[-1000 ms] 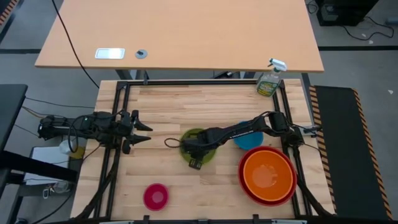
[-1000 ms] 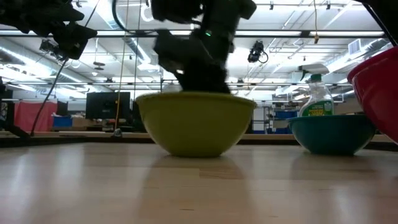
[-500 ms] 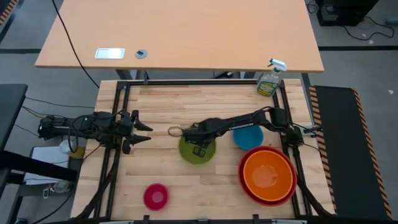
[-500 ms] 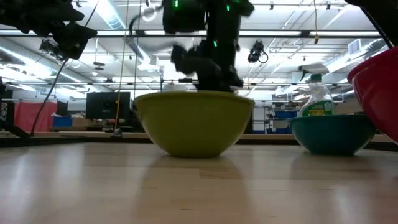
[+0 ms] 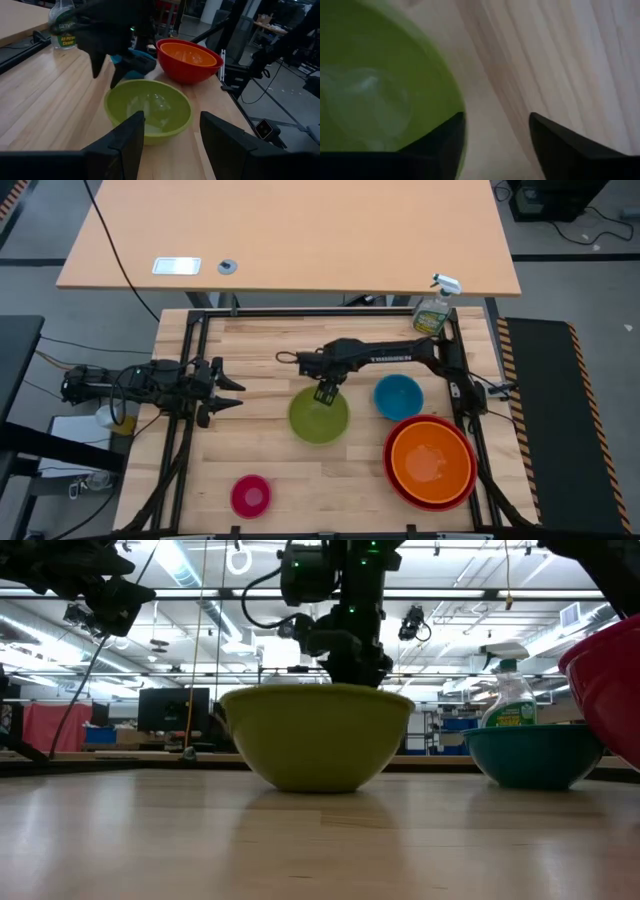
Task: Nest bowls inside each other
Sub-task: Stack the green bowl on top of the orange bowl
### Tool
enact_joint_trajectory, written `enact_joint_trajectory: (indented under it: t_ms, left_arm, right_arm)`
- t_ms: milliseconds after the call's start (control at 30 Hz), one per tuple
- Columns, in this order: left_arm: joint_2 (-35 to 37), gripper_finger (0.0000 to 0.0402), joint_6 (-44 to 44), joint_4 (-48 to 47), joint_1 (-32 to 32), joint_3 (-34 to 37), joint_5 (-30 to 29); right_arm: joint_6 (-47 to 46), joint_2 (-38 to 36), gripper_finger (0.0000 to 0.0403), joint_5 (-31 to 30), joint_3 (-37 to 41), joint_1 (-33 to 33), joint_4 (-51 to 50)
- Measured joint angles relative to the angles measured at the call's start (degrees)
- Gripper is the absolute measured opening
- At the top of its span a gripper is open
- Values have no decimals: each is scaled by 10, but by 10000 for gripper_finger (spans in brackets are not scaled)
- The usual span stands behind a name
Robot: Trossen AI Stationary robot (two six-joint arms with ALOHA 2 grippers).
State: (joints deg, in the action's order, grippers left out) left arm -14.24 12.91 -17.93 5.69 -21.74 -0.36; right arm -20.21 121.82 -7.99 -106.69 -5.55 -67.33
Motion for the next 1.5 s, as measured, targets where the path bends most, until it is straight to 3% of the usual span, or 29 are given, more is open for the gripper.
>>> enact_joint_trajectory:
  t_ms: [167, 300, 633, 900, 1500]
  left_arm:
    - [0, 194, -2, 0, 0, 0, 0]
    - [0, 194, -2, 0, 0, 0, 0]
    - [0, 194, -2, -4, 0, 0, 0]
    - [0, 194, -2, -4, 0, 0, 0]
    - [0, 194, -4, -7, 0, 0, 0]
  right_arm:
    - [14, -1, 296, 14, 0, -15, 8]
    - [20, -1, 313, 38, 3, -13, 21]
    - [47, 0, 276, 123, 37, -4, 45]
    - [44, -7, 259, 85, 35, -9, 41]
    - [-38, -68, 258, 100, 41, 44, 21]
